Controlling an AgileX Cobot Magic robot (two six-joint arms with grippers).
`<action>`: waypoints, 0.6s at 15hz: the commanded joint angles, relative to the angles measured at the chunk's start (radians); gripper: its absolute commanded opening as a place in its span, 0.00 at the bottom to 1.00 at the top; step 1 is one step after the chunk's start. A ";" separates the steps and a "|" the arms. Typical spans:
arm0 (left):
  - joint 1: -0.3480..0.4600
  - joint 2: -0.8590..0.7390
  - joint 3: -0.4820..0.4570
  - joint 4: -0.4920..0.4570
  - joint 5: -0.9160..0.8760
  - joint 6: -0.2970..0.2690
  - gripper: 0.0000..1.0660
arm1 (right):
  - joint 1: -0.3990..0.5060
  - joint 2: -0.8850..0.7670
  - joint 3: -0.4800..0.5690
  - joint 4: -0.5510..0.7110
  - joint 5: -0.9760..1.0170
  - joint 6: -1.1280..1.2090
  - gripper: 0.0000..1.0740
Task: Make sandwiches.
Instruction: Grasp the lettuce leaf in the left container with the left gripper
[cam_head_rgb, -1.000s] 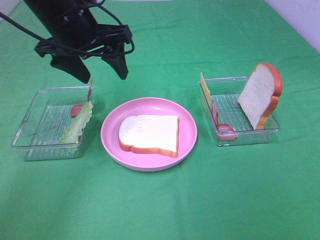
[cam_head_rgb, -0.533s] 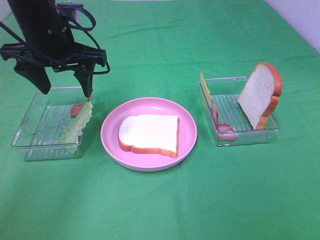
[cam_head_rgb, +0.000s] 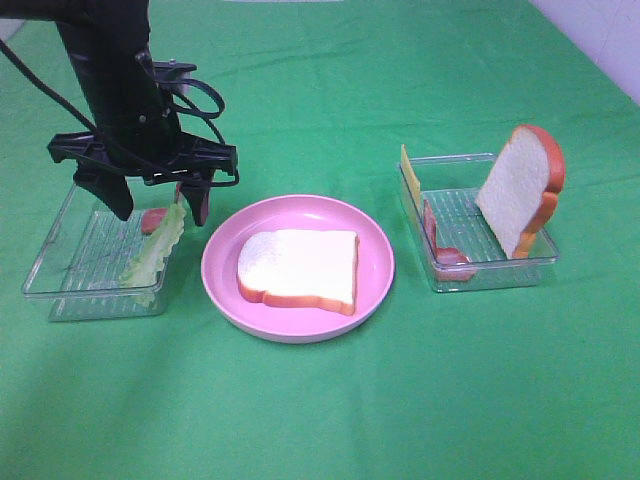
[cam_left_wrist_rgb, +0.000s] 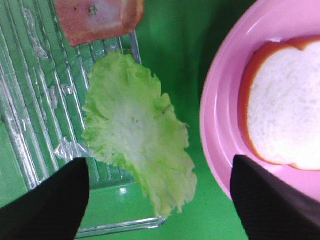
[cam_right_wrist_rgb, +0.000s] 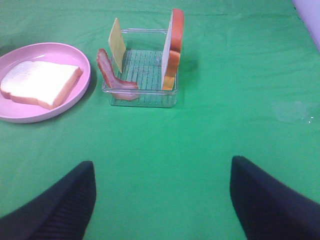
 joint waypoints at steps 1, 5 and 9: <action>-0.002 0.020 0.004 0.000 -0.006 -0.010 0.70 | -0.005 -0.016 0.001 0.000 -0.008 0.001 0.66; -0.002 0.042 0.004 0.009 -0.009 -0.010 0.69 | -0.005 -0.016 0.001 0.000 -0.008 0.001 0.66; -0.002 0.056 0.004 0.017 -0.007 -0.010 0.66 | -0.005 -0.016 0.001 0.000 -0.008 0.001 0.66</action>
